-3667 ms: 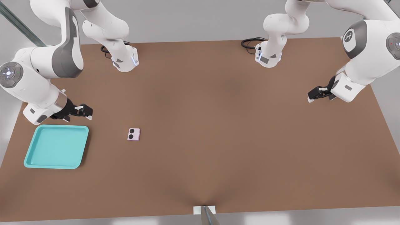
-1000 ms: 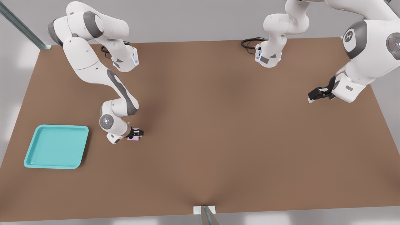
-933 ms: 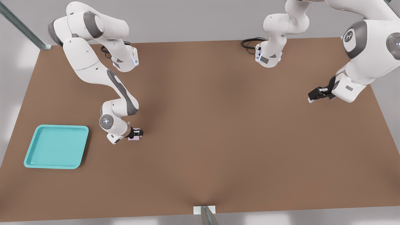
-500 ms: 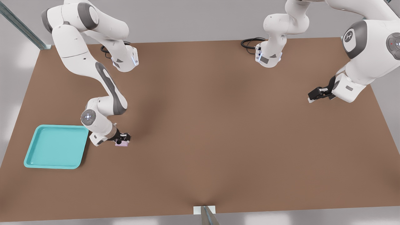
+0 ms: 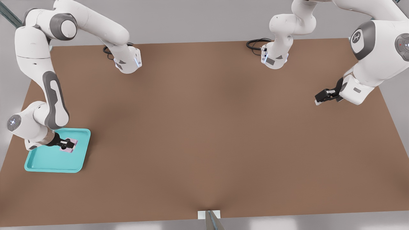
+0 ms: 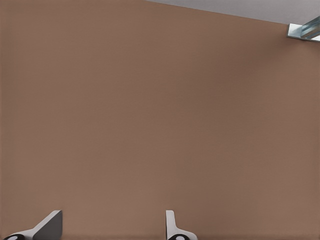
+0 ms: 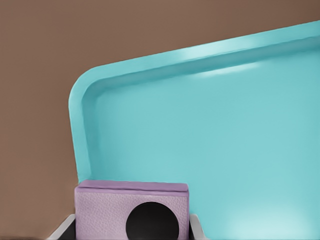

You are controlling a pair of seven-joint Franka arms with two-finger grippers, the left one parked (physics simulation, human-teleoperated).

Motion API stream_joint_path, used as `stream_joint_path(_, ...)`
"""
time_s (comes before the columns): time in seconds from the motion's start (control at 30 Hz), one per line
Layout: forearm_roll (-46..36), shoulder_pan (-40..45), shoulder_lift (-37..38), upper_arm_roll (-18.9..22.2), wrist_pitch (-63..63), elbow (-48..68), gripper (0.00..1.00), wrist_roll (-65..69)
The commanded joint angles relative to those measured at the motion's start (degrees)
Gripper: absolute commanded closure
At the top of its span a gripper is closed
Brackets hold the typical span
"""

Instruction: Keep left arm still and place phone on the tray with right arm

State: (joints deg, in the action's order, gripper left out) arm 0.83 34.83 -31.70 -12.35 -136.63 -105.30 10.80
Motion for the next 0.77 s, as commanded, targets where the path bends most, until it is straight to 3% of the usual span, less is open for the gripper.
stream_joint_path(0.0,0.05,0.59,-1.52,0.05,2.51,0.18,0.18,25.85)
stream_joint_path(0.03,0.05,0.59,-2.05,0.05,2.42,0.27,0.0,25.68)
stream_joint_path(0.17,0.05,0.06,0.05,-1.27,6.45,5.88,0.0,25.68)
stream_joint_path(0.2,0.14,-0.47,2.52,-4.16,19.1,14.32,0.0,22.25)
stream_joint_path(0.27,6.37,-0.82,5.59,-12.07,29.05,23.64,0.0,12.24)
stream_joint_path(0.3,9.62,-0.82,7.7,-16.98,30.36,23.64,0.0,5.58)
stream_joint_path(0.33,14.99,-0.82,8.41,-24.9,34.58,25.75,0.0,-4.72)
stream_joint_path(0.37,17.19,-0.91,8.41,-29.3,36.96,27.24,0.0,-8.86)
stream_joint_path(0.4,16.4,-8.86,13.4,-23.2,38.01,27.51,0.0,-9.57)
stream_joint_path(0.43,4.5,-28.62,19.37,3.57,40.47,26.82,0.0,-8.43)
stream_joint_path(0.47,1.55,-32.89,23.15,9.53,41.01,23.23,0.0,-7.02)
stream_joint_path(0.5,1.72,-36.76,28.71,13.14,41.18,17.93,0.0,-7.46)
stream_joint_path(0.57,1.28,-42.21,27.48,19.03,41.36,18.28,0.0,-7.9)
stream_joint_path(0.67,1.02,-46.7,29.5,22.37,39.16,14.68,0.0,-9.39)
stream_joint_path(0.73,0.84,-46.87,29.41,22.37,39.16,14.68,0.0,-9.39)
